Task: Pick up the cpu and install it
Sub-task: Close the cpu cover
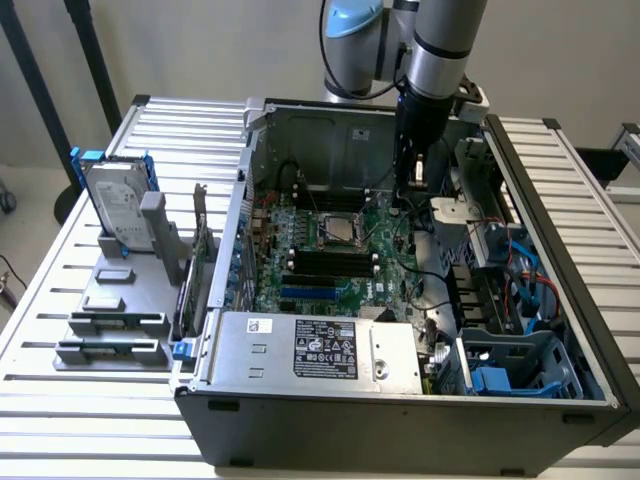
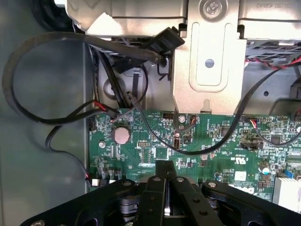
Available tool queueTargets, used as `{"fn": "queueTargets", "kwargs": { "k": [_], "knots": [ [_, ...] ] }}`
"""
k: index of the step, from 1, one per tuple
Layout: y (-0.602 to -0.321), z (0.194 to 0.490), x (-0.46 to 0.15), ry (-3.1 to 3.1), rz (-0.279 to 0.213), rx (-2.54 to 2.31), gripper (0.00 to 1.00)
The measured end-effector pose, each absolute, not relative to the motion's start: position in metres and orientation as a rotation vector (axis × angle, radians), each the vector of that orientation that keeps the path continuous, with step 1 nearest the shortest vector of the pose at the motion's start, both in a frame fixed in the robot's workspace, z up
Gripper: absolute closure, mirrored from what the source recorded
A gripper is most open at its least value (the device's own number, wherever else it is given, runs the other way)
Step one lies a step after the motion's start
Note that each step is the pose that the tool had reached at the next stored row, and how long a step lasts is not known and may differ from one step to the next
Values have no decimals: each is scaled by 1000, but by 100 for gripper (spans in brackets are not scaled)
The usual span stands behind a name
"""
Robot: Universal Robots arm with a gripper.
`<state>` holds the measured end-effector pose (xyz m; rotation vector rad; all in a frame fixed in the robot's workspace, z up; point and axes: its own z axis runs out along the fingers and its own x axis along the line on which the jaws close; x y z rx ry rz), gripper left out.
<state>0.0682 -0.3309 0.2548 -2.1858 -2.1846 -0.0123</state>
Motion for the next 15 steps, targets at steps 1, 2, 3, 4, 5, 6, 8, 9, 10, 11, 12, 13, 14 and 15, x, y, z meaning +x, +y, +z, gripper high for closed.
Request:
{"fn": "queueTargets", "kwargs": {
  "k": [1,2,3,4,5,6,8,9,10,11,12,13,14,15],
  "knots": [
    [-331,253,68,-2185,-12,-2186,89],
    [-331,251,68,-2184,-12,-2186,89],
    [-331,250,68,-2184,-12,-2185,89],
    [-331,249,67,-2184,-10,-2185,89],
    [-331,248,67,-2182,-7,-2184,89],
    [-331,248,66,-2179,0,-2180,89],
    [-331,248,66,-2166,24,-2169,89],
    [-331,248,66,-2156,43,-2160,89],
    [-331,248,66,-2147,62,-2151,89],
    [-331,248,66,-2138,79,-2143,89],
    [-331,248,66,-2132,91,-2137,89],
    [-332,248,66,-2128,99,-2134,89],
    [-332,248,65,-2124,105,-2131,89],
    [-333,248,63,-2122,110,-2128,89]
  ]
}}
